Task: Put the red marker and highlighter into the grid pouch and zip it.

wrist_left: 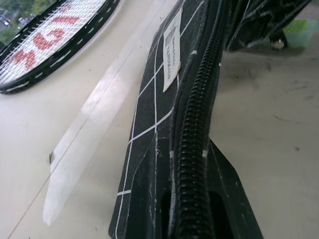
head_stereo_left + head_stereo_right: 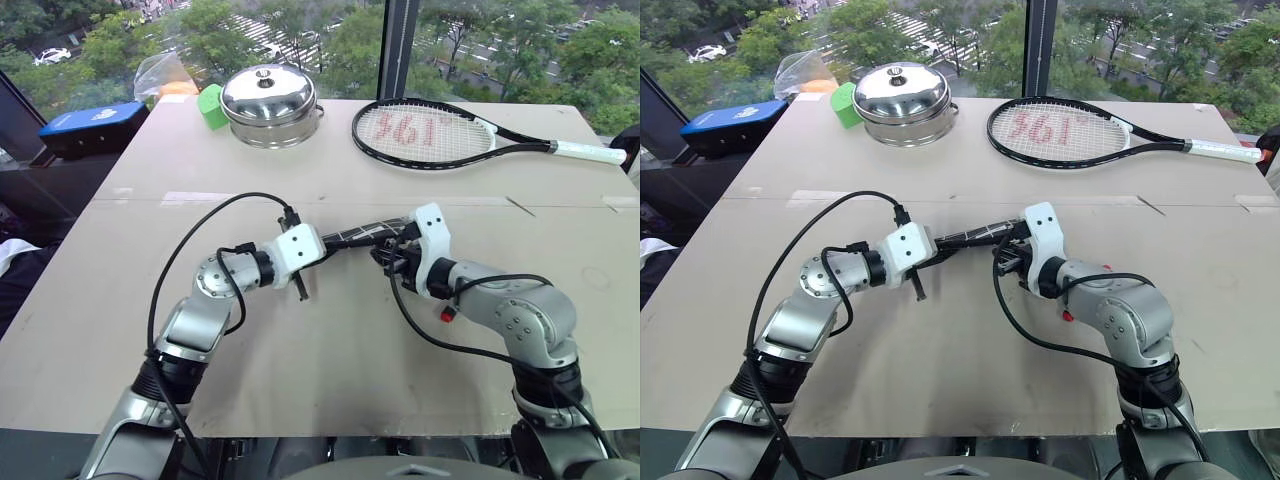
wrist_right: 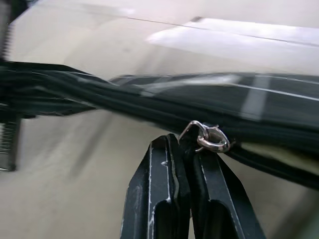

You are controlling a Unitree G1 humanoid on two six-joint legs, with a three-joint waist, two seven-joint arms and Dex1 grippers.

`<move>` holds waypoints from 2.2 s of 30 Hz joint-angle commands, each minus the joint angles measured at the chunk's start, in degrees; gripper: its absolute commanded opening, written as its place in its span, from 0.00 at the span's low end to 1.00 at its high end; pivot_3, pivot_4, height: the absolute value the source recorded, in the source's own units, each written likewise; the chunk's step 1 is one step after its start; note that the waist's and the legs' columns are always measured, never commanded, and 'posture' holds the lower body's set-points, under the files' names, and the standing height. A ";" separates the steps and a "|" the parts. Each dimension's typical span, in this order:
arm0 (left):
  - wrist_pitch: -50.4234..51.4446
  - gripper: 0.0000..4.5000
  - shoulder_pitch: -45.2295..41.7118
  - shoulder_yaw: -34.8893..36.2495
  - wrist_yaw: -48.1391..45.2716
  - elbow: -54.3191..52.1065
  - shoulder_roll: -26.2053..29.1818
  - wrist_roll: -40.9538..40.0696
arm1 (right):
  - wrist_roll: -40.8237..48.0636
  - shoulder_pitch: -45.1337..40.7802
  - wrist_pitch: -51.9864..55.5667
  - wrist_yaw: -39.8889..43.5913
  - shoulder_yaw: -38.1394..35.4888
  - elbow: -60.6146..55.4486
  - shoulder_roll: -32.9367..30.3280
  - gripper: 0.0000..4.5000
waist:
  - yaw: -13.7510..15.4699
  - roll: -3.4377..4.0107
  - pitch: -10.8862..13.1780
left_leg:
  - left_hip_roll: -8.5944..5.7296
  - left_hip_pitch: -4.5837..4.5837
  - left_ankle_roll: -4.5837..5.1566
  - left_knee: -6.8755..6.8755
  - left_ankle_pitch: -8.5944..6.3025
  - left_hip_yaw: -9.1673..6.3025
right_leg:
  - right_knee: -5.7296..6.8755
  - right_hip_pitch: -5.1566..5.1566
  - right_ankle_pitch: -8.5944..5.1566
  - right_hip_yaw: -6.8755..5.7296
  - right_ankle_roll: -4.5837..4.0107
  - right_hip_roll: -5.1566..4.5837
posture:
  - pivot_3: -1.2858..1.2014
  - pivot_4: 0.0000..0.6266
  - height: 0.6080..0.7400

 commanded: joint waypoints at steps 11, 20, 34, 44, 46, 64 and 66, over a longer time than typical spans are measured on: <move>-0.69 0.00 -4.01 -3.53 4.06 -0.28 -6.58 2.72 | -5.02 -9.42 -5.33 11.99 11.90 11.79 1.11 0.01 | -0.07 0.00 0.00 | -0.03 -0.02 0.00 0.00 0.00 -0.01 | -0.01 0.00 0.00 -0.01 0.00 0.03 | 0.52 0.24 1.00; 2.89 0.00 -2.79 -1.41 2.97 -2.38 -7.57 -0.17 | -7.89 -7.80 -10.50 11.98 5.69 10.61 -0.23 0.07 | 0.05 0.00 0.00 | -0.01 -0.03 0.00 0.00 0.00 -0.01 | -0.01 0.00 0.00 -0.01 0.01 0.02 | 0.52 0.24 1.00; 4.70 0.00 -2.94 0.92 -0.28 -0.68 -5.04 -6.00 | 6.71 6.61 -0.10 9.78 -11.94 -17.97 -9.28 0.02 | 0.03 0.01 0.02 | 0.04 -0.02 0.00 -0.02 0.00 -0.10 | -0.02 0.00 -0.01 -0.05 0.00 0.07 | 0.52 0.24 1.00; 5.01 0.00 -3.74 -0.05 -0.26 -2.09 -4.96 -6.13 | 3.78 2.75 3.86 -0.12 -11.22 -12.40 -5.72 0.02 | 0.13 0.02 0.03 | 0.00 -0.03 0.00 -0.01 0.00 -0.06 | -0.04 0.00 -0.01 0.00 -0.01 0.04 | 0.52 0.24 1.00; 4.70 0.00 -3.59 -0.34 -0.27 -2.41 -4.85 -5.87 | 2.20 1.55 3.42 -0.80 -9.70 -10.59 -5.98 0.02 | 0.14 0.02 0.03 | -0.01 -0.04 0.00 -0.01 0.00 -0.04 | -0.04 0.00 -0.01 0.00 -0.01 0.03 | 0.52 0.24 1.00; 4.21 0.00 -6.99 -2.16 4.07 2.63 -4.90 1.46 | -47.32 -17.24 -43.34 20.93 36.45 11.40 -23.53 0.52 | -0.13 0.00 0.12 | -0.04 -0.07 -0.23 0.00 0.14 0.03 | -0.08 -0.05 -0.02 0.02 0.03 0.08 | 0.52 0.24 1.00; 4.23 0.00 -6.76 -2.10 4.25 2.49 -4.94 1.55 | -48.99 -16.92 -43.78 22.47 35.63 11.79 -23.00 0.72 | -0.09 0.00 0.12 | -0.04 -0.07 -0.26 0.00 0.15 0.03 | -0.08 -0.06 -0.02 0.02 0.03 0.09 | 0.52 0.24 1.00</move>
